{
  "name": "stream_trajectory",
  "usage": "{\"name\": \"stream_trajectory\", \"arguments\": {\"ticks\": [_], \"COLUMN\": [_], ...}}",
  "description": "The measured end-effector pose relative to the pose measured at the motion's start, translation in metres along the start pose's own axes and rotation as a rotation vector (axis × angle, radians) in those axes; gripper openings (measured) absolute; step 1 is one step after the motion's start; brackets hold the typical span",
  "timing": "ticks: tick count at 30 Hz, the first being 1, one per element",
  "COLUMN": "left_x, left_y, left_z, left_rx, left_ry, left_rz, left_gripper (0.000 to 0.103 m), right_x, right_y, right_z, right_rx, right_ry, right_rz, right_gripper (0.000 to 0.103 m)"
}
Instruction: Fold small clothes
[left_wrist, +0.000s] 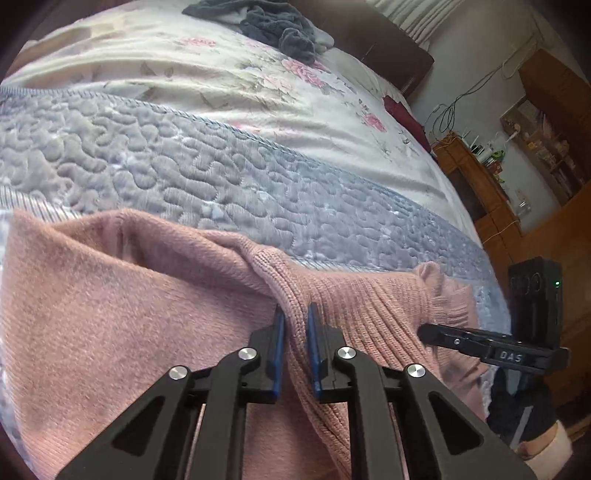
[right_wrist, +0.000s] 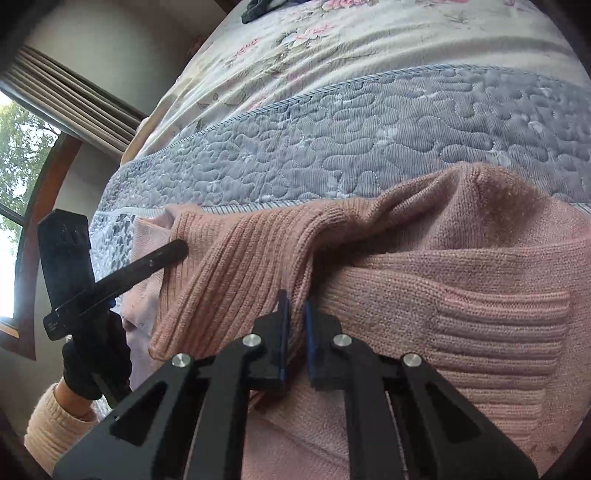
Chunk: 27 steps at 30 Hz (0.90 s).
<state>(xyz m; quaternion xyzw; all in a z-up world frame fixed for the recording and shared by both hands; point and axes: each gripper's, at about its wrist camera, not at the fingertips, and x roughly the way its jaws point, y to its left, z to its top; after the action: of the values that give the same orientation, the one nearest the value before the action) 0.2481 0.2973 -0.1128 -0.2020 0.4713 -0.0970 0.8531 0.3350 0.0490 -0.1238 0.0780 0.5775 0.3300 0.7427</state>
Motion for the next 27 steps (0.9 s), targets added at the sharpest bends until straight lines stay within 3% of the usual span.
{"name": "stream_trajectory", "arguments": {"ticks": [2,6,8,10,13,16,18,19,20,21,27], "left_x": [0.010,-0.004,-0.017,-0.028,-0.037,-0.037,-0.035,-0.034,-0.033,-0.031,-0.028], "left_y": [0.008,0.006,0.005,0.004,0.001,0.000,-0.003,-0.005,-0.008,-0.010,-0.001], "left_z": [-0.003,-0.008,-0.019,-0.034,-0.057,-0.070,-0.070,-0.069,-0.067,-0.066,-0.071], "left_rx": [-0.018,-0.066,-0.080,-0.091,-0.130,-0.162,-0.157,-0.139,-0.111,-0.078,-0.042], "left_ry": [0.030,0.040,0.049,0.063,0.091,0.095,0.096,0.096,0.103,0.120,0.153], "left_rz": [-0.003,-0.035,-0.056,-0.081,-0.140,-0.171,-0.165,-0.147,-0.113,-0.074,-0.077], "left_gripper": [0.012,0.015,0.026,0.030,0.034,0.042,0.039,0.037,0.023,0.016,0.013], "right_x": [0.011,-0.001,-0.014,-0.025,-0.026,-0.011,-0.003,-0.002,-0.003,-0.006,-0.008], "right_y": [-0.001,-0.006,-0.004,-0.001,0.007,0.016,0.016,0.014,0.011,0.009,0.000], "right_z": [-0.004,-0.009,-0.014,-0.023,-0.035,-0.045,-0.051,-0.052,-0.052,-0.053,-0.064], "right_rx": [-0.006,0.045,0.066,0.082,0.094,0.093,0.108,0.118,0.128,0.133,0.073], "right_ry": [0.018,0.021,0.017,0.010,0.045,0.110,0.124,0.126,0.125,0.121,0.129], "right_rz": [-0.025,0.006,0.045,0.092,0.148,0.121,0.132,0.140,0.145,0.141,0.058], "right_gripper": [0.007,0.014,0.028,0.035,0.035,0.035,0.022,0.008,0.008,0.008,0.006]}}
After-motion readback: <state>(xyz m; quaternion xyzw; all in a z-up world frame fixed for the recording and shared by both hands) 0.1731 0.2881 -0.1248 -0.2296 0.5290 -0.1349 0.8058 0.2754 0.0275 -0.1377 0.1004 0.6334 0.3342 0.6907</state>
